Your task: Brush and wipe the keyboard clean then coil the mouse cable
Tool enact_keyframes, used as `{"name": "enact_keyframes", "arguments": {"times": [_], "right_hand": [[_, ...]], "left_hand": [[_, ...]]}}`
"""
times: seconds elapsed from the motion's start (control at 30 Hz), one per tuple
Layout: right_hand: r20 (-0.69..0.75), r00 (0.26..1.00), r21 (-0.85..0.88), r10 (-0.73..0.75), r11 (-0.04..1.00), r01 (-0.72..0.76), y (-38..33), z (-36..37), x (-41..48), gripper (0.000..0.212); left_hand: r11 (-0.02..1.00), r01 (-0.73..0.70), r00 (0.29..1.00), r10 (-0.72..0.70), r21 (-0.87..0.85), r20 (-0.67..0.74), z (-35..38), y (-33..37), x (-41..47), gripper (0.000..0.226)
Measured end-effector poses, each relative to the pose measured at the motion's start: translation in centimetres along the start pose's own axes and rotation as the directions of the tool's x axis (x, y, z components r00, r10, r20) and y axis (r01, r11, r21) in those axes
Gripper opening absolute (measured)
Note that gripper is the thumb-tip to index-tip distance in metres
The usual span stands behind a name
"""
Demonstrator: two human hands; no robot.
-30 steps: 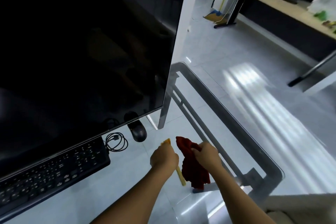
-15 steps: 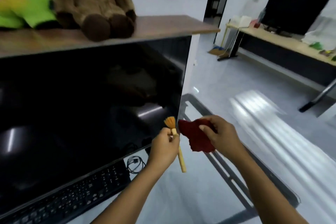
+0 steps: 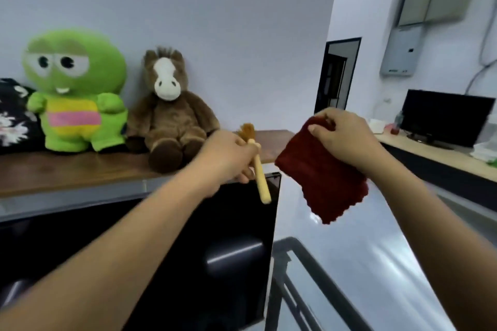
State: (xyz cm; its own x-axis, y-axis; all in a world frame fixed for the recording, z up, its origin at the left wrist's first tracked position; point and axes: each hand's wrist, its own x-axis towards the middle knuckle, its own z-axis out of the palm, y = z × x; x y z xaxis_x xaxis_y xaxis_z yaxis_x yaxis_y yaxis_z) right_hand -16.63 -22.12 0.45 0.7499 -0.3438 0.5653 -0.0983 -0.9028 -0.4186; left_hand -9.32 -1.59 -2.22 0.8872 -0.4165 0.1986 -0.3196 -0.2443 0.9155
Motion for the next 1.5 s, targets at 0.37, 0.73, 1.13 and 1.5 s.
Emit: {"name": "enact_keyframes", "arguments": {"times": [0.37, 0.73, 1.13, 1.5], "right_hand": [[0.143, 0.99, 0.419, 0.003, 0.906, -0.063, 0.7, 5.0, 14.0, 0.015], [0.289, 0.948, 0.207, 0.13, 0.959, -0.195, 7.5, 17.6, 18.2, 0.027], [0.573, 0.817, -0.172, -0.055, 0.967, 0.186, 9.2, 21.1, 16.0, 0.056], [0.484, 0.869, -0.02, -0.107, 0.991, 0.133, 8.5, 19.9, 15.7, 0.059]], "left_hand": [[0.927, 0.259, 0.962, -0.223, 0.273, -0.158, 0.1, -1.8, 13.8, 0.026], [0.76, 0.378, 0.922, -0.361, 0.529, -0.14, 3.0, -5.6, 21.4, 0.026], [0.694, 0.374, 0.914, -0.389, 0.615, -0.117, 3.8, -7.0, 24.2, 0.027], [0.777, 0.404, 0.914, -0.364, 0.483, -0.178, 4.2, -7.0, 23.7, 0.042]]}}
